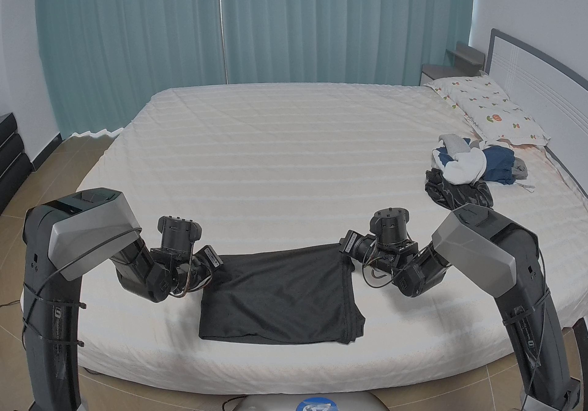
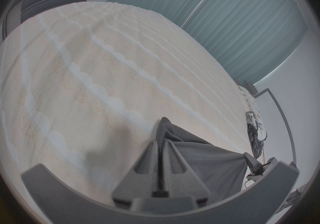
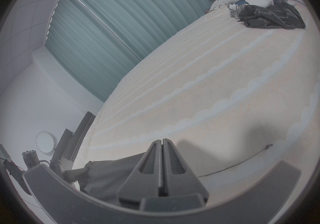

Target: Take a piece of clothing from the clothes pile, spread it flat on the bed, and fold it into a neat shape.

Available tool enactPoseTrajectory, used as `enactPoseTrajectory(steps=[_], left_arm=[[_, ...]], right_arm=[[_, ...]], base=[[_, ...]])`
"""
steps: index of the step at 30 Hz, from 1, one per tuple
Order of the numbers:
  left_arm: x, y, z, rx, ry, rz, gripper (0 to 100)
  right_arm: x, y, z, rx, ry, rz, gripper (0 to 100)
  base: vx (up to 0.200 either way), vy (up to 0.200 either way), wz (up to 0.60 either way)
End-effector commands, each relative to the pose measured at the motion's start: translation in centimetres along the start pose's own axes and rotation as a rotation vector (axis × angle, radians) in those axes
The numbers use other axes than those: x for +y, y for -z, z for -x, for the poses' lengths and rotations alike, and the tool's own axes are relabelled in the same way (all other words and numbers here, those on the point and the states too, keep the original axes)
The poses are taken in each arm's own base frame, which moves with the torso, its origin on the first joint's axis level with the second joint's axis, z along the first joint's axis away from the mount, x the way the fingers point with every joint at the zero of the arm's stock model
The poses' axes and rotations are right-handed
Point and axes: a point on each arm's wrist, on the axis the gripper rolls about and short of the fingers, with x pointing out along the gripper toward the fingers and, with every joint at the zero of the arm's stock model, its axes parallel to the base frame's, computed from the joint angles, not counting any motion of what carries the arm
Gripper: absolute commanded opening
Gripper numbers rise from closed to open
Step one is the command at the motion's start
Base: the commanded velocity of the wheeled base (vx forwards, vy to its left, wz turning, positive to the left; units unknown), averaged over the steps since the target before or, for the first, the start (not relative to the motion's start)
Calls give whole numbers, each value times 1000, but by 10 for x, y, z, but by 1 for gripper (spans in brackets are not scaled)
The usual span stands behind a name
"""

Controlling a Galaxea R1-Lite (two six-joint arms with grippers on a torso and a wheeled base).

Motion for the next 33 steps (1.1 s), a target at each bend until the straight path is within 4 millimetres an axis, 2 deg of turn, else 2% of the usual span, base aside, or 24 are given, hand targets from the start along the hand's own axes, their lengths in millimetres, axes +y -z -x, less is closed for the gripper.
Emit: enactPoseTrajectory(steps=[1,2,3,5,8,10,13,16,17,18,20,22,28,33], left_arm=[[0,0,0,1,1,2,100],[-1,-1,0,0,2,2,100],[0,-1,0,-1,1,3,100],[0,0,0,1,1,2,100],[0,-1,1,0,0,3,100],[0,-2,1,-3,2,6,100],[3,-9,3,-19,1,28,100],[4,-19,7,-28,22,84,100],[4,-20,7,-29,23,87,100],[4,-28,13,-18,56,124,100],[5,-35,17,-8,82,147,100],[8,-41,19,1,97,172,100],[11,-41,18,2,91,174,100],[12,-41,16,-1,85,164,100]], right_arm=[[-3,4,-2,17,13,-1,0],[-4,4,-2,22,17,-3,0],[-3,3,-2,20,15,-3,100],[-3,4,-2,14,13,-4,100],[2,-8,6,-1,7,-4,100],[3,-17,20,-4,15,-9,100],[4,-21,50,34,34,-16,100],[2,-9,84,120,16,-16,100],[2,-9,86,123,14,-15,100],[2,1,107,166,-22,4,100],[3,11,121,196,-48,23,100],[7,29,139,238,-73,52,100],[15,60,160,331,-92,84,100],[17,70,164,369,-104,93,100]], base=[[0,0,0],[0,0,0],[0,0,0],[0,0,0],[0,0,0],[0,0,0],[0,0,0],[0,0,0],[0,0,0],[0,0,0],[0,0,0],[0,0,0],[0,0,0],[0,0,0]])
